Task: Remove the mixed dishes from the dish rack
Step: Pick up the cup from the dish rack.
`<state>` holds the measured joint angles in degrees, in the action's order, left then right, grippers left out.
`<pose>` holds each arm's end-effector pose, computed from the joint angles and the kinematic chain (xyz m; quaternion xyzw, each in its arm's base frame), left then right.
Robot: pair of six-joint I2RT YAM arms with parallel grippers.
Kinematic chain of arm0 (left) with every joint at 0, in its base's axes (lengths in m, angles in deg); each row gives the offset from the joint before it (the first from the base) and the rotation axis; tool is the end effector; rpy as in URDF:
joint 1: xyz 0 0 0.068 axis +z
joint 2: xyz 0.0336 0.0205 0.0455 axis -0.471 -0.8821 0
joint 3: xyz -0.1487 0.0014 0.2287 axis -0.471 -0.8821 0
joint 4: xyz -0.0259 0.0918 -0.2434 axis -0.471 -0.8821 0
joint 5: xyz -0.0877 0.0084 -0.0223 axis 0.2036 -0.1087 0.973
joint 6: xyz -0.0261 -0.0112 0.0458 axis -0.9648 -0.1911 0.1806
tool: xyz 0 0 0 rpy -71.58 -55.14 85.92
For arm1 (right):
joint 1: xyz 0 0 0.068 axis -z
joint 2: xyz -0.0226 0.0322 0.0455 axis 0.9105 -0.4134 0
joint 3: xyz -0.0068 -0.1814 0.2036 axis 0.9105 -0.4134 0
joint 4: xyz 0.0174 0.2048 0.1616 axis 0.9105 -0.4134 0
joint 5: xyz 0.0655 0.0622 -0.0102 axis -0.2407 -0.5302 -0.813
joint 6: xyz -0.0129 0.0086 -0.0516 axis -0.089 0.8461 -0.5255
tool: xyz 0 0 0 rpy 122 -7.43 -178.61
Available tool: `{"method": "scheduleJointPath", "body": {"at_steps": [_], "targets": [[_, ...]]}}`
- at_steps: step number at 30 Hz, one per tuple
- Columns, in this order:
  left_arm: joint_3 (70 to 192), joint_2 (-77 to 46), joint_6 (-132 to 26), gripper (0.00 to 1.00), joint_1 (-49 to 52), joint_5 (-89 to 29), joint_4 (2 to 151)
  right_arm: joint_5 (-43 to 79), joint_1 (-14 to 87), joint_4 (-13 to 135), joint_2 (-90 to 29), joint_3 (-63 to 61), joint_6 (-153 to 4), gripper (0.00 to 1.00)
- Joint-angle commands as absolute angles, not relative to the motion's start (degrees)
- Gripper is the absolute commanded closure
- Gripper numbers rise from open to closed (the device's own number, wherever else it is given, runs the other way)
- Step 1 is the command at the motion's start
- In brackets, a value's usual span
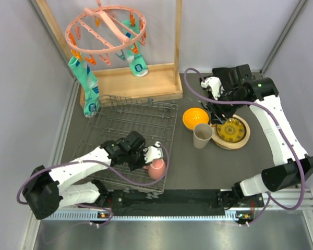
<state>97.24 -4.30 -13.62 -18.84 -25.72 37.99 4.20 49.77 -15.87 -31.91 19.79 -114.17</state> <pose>0.1325 -0.1533 0.2016 0.6099 0.7485 -0.1454 0.2161 0.2427 0.0821 0.3965 -0.4307 0.8554 0.1455 0.2482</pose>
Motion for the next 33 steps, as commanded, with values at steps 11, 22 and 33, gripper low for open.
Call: {"method": "scheduleJointPath", "body": {"at_steps": [11, 22, 33], "targets": [[94.86, -0.96, -14.27, 0.93, -19.01, -22.63, 43.28, 2.94, 50.29, -20.56, -28.54, 17.12, -114.90, 0.43], [91.44, -0.70, -13.22, 0.81, -19.01, -20.26, 50.39, 2.93, 50.20, -19.86, -29.07, 15.37, -114.37, 0.43], [91.61, -1.13, -13.83, 0.45, -19.01, -18.59, 53.83, 3.37, 50.20, -19.50, -29.33, 14.93, -114.11, 0.43]]}}
